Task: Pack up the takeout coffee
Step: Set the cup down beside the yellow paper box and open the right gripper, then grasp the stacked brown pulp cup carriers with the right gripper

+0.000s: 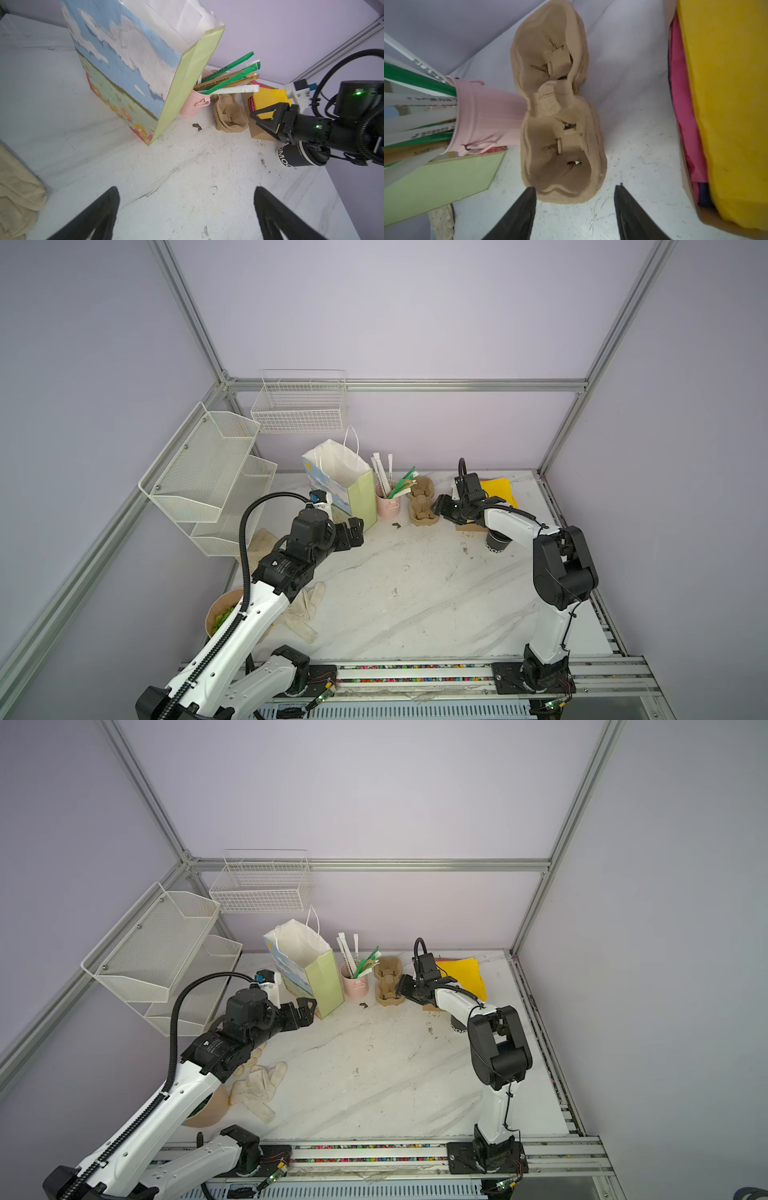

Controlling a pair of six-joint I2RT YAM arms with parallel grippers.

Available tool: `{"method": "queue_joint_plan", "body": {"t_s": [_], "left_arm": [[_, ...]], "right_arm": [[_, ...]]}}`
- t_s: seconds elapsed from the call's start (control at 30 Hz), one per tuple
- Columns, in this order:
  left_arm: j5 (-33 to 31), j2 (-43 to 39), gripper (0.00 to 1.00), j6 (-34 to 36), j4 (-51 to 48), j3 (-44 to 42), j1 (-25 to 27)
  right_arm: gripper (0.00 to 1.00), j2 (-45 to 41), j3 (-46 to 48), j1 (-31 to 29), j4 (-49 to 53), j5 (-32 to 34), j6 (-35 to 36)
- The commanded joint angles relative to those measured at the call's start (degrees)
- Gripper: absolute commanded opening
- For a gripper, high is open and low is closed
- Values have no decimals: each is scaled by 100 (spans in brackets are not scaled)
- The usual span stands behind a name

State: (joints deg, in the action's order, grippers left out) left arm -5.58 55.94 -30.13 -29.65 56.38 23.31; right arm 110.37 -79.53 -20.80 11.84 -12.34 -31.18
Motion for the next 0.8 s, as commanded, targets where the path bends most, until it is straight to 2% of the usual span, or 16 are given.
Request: {"method": "queue_joint_plan", "body": {"t_s": [0.0,0.77], "left_arm": [[-40,-118,100,163,423,-233,-28],[-13,-22,100,177,405,-198,-29]], "right_arm": [[61,160,-224,28,-229,351,74],[39,626,-393,15,-450,329,310]]}}
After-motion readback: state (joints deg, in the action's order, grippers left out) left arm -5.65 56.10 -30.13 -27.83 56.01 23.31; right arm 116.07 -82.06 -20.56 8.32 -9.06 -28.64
